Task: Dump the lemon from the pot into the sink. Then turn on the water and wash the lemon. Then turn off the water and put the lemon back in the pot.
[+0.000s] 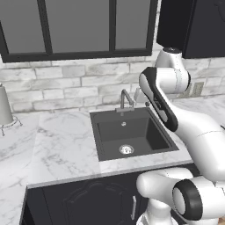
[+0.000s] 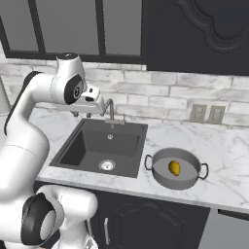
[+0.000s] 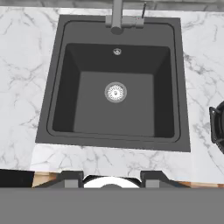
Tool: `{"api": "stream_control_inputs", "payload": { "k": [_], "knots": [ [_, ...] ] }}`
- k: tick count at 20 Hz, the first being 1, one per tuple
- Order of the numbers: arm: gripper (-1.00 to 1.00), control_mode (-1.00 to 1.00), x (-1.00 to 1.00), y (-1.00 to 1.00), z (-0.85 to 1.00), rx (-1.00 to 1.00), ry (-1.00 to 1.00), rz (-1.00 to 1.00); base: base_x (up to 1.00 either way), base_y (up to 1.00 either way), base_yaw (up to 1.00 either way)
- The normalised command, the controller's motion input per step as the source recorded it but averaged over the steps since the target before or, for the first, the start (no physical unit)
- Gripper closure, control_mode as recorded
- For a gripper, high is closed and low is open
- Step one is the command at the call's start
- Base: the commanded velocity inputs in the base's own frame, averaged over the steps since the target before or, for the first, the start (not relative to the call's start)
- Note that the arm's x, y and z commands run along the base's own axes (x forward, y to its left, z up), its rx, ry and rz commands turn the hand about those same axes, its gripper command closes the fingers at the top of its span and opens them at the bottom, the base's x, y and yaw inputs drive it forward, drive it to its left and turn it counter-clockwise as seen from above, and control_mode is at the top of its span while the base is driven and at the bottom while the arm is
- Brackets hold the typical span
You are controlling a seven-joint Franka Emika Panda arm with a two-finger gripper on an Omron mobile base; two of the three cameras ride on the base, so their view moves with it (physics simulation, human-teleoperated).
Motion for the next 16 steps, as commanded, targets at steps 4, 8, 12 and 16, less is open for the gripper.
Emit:
{"api": "stream_control_inputs", "payload": {
  "k": [4, 8, 12, 16],
  "knots": [
    [-1.0, -1.0, 0.0, 0.0, 0.0, 0.0, 0.0, -0.02, 0.0, 0.0, 0.0],
    [-1.0, -1.0, 0.0, 0.0, 0.0, 0.0, 0.0, -0.05, 0.0, 0.0, 0.0],
    [-1.0, -1.0, -0.02, 0.0, -0.01, 0.0, 0.0, -0.08, 0.0, 0.0, 0.0],
    [-1.0, -1.0, -0.06, 0.0, -0.03, 0.0, 0.0, -0.12, 0.0, 0.0, 0.0]
  ]
}}
